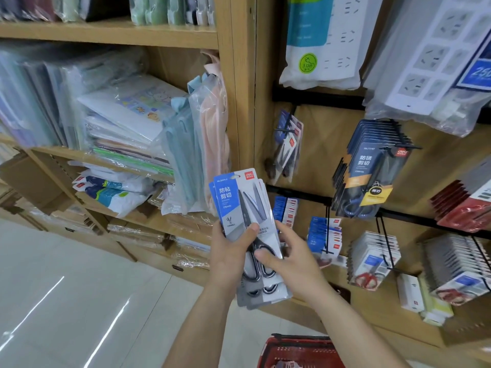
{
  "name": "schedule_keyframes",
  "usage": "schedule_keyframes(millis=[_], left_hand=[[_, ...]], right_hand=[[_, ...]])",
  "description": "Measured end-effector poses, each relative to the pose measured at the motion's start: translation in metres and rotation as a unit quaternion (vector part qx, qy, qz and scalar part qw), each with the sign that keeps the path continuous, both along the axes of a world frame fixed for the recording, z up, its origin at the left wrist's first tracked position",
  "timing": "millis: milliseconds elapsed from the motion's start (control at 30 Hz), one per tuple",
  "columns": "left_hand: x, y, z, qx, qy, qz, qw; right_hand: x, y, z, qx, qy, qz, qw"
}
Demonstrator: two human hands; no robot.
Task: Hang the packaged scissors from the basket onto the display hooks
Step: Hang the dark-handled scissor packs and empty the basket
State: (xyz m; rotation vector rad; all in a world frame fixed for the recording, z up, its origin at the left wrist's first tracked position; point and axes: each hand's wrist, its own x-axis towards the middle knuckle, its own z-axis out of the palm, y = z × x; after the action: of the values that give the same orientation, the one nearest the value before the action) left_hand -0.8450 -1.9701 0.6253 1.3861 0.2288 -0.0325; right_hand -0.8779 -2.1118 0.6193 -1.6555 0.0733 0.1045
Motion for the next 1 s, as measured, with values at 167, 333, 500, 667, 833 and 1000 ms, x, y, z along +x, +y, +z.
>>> schedule_keyframes(millis=[167,333,500,667,833,1000], left_hand=[[0.005,-0.010,-0.004,-0.045,0.012,0.023,0.999],[0.009,-0.015,-0.005,-0.013,-0.003,0.016,1.000],[0.008,-0.016,-0.010,-0.005,-0.009,0.023,1.000],[0.011,-0.019,-0.007,-0.010,-0.023,0.019,1.000],[0.017,-0.018,-0.009,-0.009,-0.025,0.034,0.999],[0.018,-0.019,-0.010,0.002,-0.021,0.051,0.998]], right_hand=[[-0.003,0.008,-0.009,0.061,-0.049,-0.125,0.989],[-0.004,0.003,-0.016,0.097,-0.040,-0.194,0.975],[0.002,0.000,-0.016,0.093,-0.050,-0.194,0.975],[0.006,0.001,-0.015,0.143,-0.044,-0.212,0.966],[0.011,-0.002,-0.015,0.160,-0.057,-0.218,0.961],[0.021,-0.014,-0.012,0.093,-0.095,-0.247,0.960]])
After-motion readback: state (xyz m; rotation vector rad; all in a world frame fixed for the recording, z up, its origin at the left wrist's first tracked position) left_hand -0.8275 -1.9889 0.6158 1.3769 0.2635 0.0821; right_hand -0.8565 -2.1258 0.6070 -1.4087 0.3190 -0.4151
